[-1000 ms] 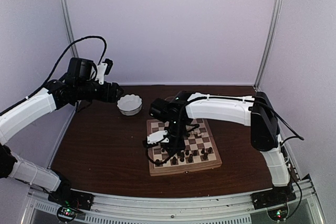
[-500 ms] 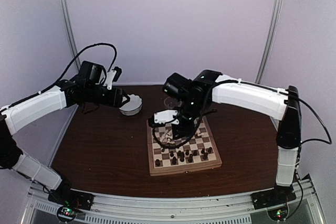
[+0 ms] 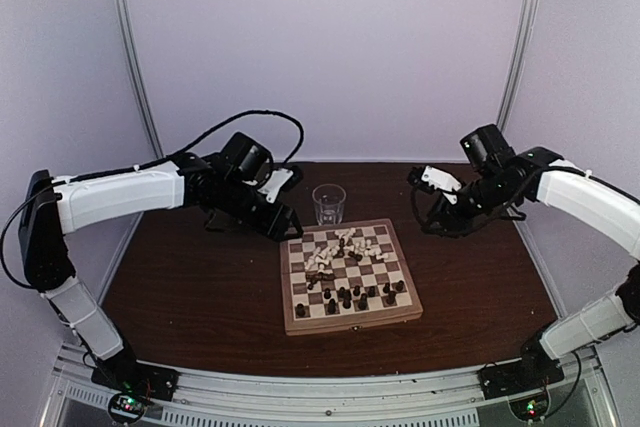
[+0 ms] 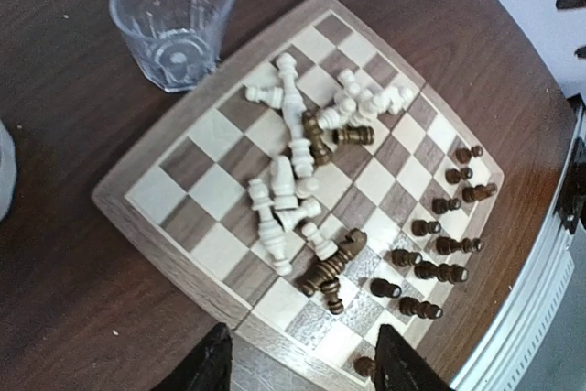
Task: Set up the chess pieces on the board
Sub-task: Pick up the pawn from the chessboard.
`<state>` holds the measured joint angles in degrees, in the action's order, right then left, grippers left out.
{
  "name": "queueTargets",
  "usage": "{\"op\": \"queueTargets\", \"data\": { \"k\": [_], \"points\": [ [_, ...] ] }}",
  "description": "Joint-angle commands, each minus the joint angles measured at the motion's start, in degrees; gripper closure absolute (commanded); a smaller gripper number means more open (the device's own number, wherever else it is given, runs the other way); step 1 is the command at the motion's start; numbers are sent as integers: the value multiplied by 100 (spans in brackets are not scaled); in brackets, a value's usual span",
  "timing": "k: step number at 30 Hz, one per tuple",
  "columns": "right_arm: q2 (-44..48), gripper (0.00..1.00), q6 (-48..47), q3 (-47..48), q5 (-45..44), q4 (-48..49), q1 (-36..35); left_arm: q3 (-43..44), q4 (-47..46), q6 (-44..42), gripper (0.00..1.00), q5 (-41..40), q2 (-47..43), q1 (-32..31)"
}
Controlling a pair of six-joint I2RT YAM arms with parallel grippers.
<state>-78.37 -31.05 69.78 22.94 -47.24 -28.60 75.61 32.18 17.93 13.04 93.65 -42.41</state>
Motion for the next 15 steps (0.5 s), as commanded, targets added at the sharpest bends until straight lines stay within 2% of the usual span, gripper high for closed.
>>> {"op": "queueTargets", "data": {
  "k": [1, 6, 15],
  "points": [
    [716, 55, 478, -985, 982, 1157, 597, -83, 179, 204, 46, -227, 260, -345],
    [937, 52, 648, -1119, 1102, 1389, 1134, -303, -10, 464, 47, -489, 643, -743],
    [722, 51, 609, -1135, 1581, 1282, 1172, -63, 228, 540, 50, -672, 1165, -1057]
  ]
}}
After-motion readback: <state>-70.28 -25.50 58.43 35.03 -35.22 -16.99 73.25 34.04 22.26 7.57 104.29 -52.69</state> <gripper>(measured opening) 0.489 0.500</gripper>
